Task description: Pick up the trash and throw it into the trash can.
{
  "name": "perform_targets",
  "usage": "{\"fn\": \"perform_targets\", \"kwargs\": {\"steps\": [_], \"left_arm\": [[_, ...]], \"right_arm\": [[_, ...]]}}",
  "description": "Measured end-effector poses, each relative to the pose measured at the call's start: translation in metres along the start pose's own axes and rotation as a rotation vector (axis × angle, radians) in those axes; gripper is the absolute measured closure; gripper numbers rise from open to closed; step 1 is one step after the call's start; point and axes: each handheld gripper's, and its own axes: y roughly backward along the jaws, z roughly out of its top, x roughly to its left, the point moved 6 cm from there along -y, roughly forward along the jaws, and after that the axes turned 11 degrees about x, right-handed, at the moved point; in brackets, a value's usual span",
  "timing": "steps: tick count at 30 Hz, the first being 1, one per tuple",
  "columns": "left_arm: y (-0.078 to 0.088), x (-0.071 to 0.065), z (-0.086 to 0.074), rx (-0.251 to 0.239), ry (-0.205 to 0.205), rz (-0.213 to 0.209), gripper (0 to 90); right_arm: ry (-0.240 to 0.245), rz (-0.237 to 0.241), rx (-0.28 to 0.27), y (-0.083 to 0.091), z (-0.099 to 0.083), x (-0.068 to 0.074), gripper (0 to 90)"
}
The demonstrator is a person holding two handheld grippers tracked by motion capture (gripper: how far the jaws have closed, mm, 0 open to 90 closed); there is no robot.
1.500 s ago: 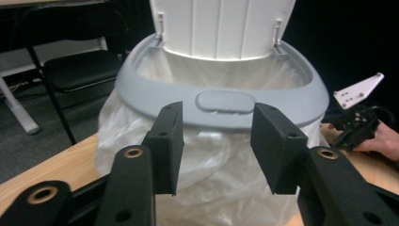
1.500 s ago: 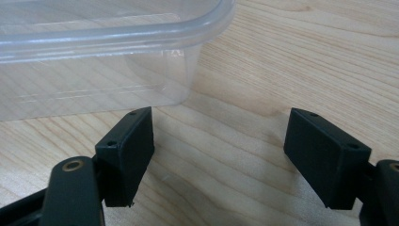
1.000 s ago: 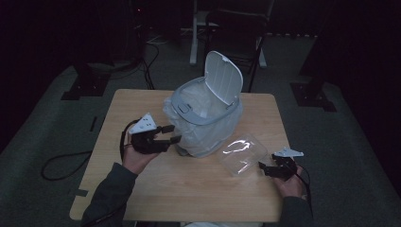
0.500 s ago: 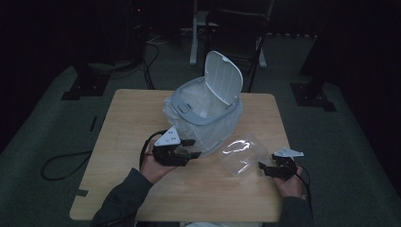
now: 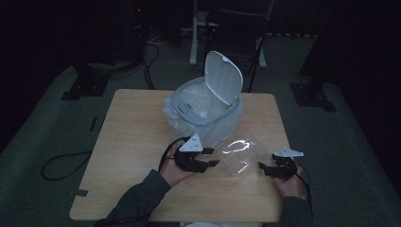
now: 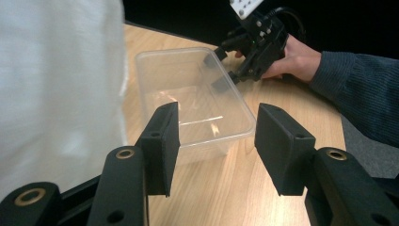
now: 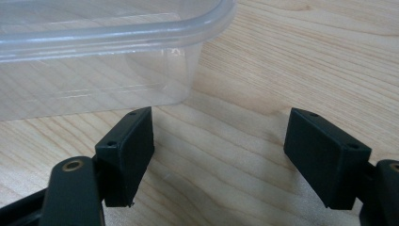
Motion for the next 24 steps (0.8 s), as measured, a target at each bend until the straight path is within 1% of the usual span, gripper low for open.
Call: {"fn": "perform_targets", "kwargs": {"steps": [5, 6, 10, 12, 13, 14, 16, 20, 22, 24], "left_arm": [[-0.020, -0.003, 0.002, 0.018, -0.003, -0.009, 51.7], [-0.024, -0.003, 0.003, 0.018, 0.002, -0.012, 51.9], [-0.038, -0.005, 0.006, 0.025, 0.006, -0.024, 55.9], [-0.046, -0.006, 0.009, 0.034, 0.009, -0.032, 62.3], [-0.049, -0.008, 0.010, 0.040, 0.001, -0.042, 70.4], [-0.052, -0.009, 0.010, 0.046, -0.006, -0.043, 78.8], [-0.061, -0.013, 0.012, 0.060, -0.006, -0.050, 89.9], [-0.077, -0.020, 0.016, 0.088, -0.010, -0.061, 90.0], [-0.084, -0.022, 0.016, 0.098, -0.005, -0.056, 90.0], [-0.091, -0.024, 0.016, 0.104, 0.012, -0.053, 90.0]], "right_arm": [[0.000, 0.000, 0.000, 0.000, 0.000, 0.000, 23.8], [0.000, -0.001, 0.000, 0.000, 0.000, 0.000, 23.8], [0.001, -0.001, 0.000, 0.000, 0.000, 0.000, 23.8], [0.000, -0.001, -0.001, 0.000, 0.000, 0.000, 23.8], [0.000, -0.001, 0.000, 0.000, 0.000, 0.000, 23.8], [0.000, -0.001, 0.000, 0.000, 0.000, 0.000, 23.8], [0.001, -0.001, 0.000, 0.000, 0.000, 0.000, 23.8], [0.000, -0.001, -0.001, 0.000, 0.000, 0.000, 23.8], [0.000, -0.001, 0.000, 0.000, 0.000, 0.000, 23.8], [-0.001, 0.000, -0.001, 0.000, 0.000, 0.000, 23.8]]}}
